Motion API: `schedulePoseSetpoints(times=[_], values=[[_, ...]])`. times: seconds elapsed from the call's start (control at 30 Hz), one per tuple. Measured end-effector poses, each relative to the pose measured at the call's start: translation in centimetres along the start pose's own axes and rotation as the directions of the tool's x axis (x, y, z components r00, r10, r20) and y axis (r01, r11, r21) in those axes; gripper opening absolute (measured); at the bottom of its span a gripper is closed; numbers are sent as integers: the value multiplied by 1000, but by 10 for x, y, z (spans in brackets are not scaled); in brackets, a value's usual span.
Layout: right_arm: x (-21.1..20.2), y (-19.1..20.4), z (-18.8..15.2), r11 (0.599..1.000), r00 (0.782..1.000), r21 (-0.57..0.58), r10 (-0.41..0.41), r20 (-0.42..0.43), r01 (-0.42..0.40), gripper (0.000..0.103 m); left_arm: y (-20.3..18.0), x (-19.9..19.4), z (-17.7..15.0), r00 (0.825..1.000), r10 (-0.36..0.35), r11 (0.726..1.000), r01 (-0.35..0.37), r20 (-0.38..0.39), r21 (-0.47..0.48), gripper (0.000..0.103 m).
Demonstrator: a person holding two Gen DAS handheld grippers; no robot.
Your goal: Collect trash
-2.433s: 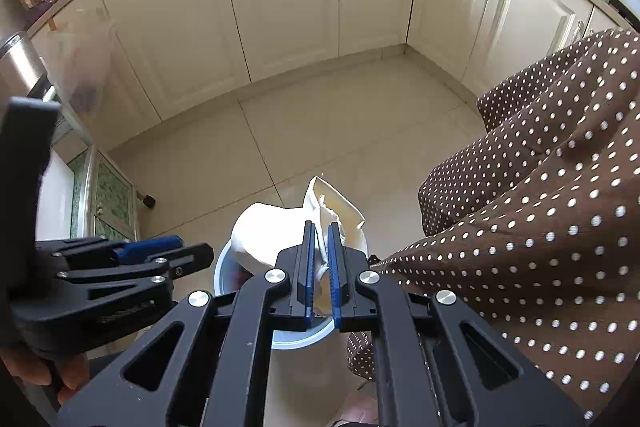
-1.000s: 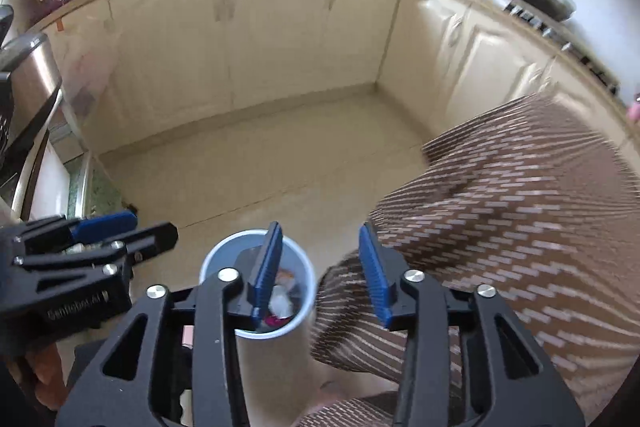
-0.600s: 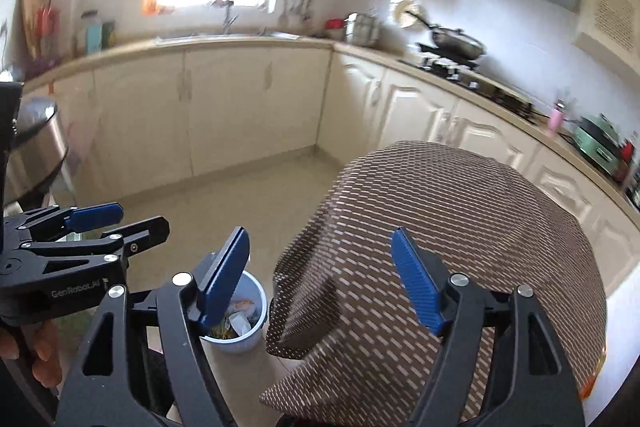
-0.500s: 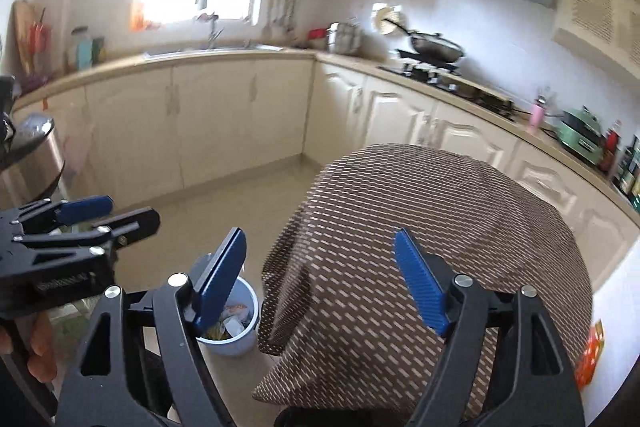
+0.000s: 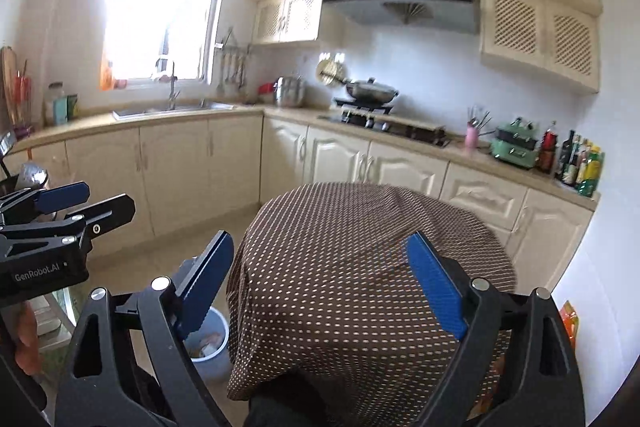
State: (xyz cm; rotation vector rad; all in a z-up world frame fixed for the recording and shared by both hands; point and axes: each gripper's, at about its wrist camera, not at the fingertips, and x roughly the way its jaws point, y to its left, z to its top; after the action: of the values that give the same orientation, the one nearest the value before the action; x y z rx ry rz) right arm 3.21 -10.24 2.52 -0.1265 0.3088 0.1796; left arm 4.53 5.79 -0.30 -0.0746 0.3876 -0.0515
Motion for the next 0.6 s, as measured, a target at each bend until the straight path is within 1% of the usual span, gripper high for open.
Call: schedulePoseSetpoints(times=[0.03,0.07,0.1,0.13,0.23,0.3,0.43,0.5,0.6], values=[[-7,-1,0,1000,1000,3,-7,12,7,87,-5,-9,1,1000,-2,1000,1,18,7,78],[-13,-3,0,1000,1000,5,-12,22,12,88,-7,-14,2,1000,0,1000,0,30,10,84],[-19,-6,0,1000,999,9,-16,33,16,89,-12,-24,3,998,-2,1000,1,57,19,87],[-26,-9,0,1000,999,14,-19,49,18,89,-17,-32,3,997,-3,1000,1,77,27,89],[-39,-14,1,1000,997,18,-24,78,22,90,-27,-47,3,993,3,999,-9,116,48,89],[-45,-16,0,999,995,24,-25,92,23,95,-33,-54,5,992,-4,999,-4,130,54,89],[-52,-22,-4,999,994,37,-32,109,28,95,-39,-62,5,990,-8,998,-1,144,67,89],[-54,-23,-6,999,993,41,-33,110,29,95,-42,-64,5,988,-25,997,14,154,72,89],[-56,-25,-10,998,993,50,-45,109,40,95,-44,-65,4,987,-17,997,4,161,79,89]])
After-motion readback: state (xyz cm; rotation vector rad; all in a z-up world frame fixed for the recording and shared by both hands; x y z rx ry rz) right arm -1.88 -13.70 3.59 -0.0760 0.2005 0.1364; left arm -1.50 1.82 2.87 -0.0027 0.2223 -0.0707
